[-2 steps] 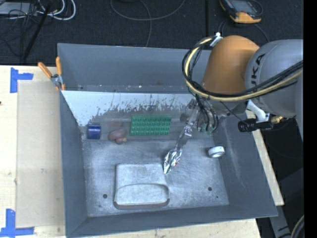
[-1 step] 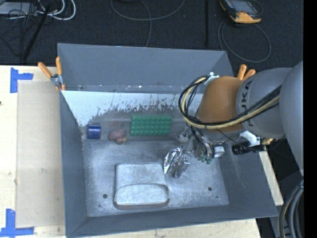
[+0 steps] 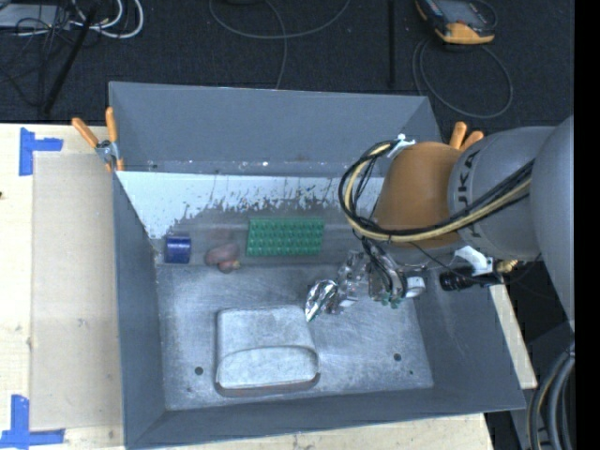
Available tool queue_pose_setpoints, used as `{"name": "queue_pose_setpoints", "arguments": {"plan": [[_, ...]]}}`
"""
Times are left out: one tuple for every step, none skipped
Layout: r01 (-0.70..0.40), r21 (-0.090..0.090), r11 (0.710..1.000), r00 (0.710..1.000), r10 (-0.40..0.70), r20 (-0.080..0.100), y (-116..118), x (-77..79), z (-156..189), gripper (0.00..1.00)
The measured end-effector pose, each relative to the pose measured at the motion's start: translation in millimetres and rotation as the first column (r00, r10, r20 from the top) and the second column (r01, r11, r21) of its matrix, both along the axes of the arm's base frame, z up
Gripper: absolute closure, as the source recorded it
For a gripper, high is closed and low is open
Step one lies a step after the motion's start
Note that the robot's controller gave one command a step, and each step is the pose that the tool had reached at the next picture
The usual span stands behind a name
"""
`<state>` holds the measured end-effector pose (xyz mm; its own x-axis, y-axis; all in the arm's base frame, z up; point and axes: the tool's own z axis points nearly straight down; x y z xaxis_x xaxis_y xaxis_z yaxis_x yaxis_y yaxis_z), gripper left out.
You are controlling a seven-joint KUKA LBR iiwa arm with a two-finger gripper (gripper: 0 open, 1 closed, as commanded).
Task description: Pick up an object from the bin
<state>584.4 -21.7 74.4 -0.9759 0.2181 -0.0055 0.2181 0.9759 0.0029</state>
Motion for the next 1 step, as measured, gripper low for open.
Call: {"name": "queue_pose_setpoints", "arguments": {"plan": [[-0.029, -0.003, 1.0, 1.0, 0.029, 0.003, -11.0, -3.1, 156.7, 1.0]]}}
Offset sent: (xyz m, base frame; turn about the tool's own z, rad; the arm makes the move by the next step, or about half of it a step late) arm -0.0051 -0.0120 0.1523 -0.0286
